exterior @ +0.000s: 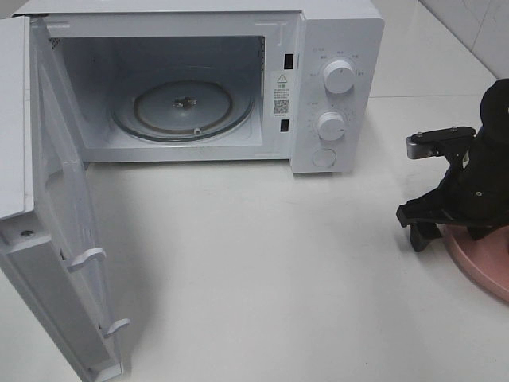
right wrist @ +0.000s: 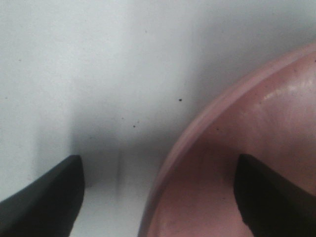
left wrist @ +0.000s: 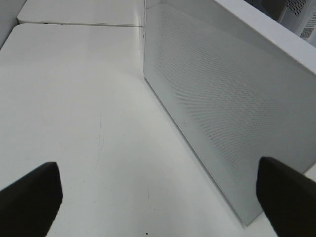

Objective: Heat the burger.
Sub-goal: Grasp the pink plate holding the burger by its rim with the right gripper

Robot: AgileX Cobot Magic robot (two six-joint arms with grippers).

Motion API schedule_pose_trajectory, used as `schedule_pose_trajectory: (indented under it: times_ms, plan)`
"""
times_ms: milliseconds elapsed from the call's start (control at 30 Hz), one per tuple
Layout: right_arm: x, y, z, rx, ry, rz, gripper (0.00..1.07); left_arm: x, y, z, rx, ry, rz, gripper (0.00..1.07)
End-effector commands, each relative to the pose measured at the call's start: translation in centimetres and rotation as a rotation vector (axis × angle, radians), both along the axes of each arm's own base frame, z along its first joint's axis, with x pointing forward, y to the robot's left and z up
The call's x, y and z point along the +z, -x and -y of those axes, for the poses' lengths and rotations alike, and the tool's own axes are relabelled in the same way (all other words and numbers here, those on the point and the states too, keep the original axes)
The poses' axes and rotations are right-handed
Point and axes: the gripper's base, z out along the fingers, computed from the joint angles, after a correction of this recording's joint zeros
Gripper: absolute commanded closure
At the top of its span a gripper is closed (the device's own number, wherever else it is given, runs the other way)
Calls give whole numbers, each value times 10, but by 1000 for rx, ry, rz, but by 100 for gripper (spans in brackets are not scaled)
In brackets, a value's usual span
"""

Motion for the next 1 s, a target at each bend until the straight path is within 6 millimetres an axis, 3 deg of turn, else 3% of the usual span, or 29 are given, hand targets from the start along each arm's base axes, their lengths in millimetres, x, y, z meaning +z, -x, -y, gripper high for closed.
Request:
schedule_pose_trajectory:
  times_ms: [33,67,100,167,200,233,267,400,667,1000]
  plan:
    - [0,-1,1,21,8,-2,43,-1,0,0,3,0,-2,8]
    - [0,0,1,21,8,-5,52,-1,0,0,3,0,-2,8]
    - [0,0,1,21,8,-5,52,-1,0,0,3,0,-2,8]
    - [0,0,1,21,8,-6,65,-1,0,0,3,0,-2,8]
    - [0,0,1,21,8,-6,65,-1,0,0,3,0,-2,8]
    - [0,0,1,20,9,-7,75,-1,0,0,3,0,-2,8]
    - [0,0,1,20,9,-7,75,-1,0,0,3,0,-2,8]
    - [0,0,1,24,11,-7,93,-1,0,0,3,0,-2,8]
    - [0,1,2,37,18,-21,106,-1,0,0,3,0,-2,8]
    - [4,5,4,32,51,-51,106,-1,0,0,3,0,-2,8]
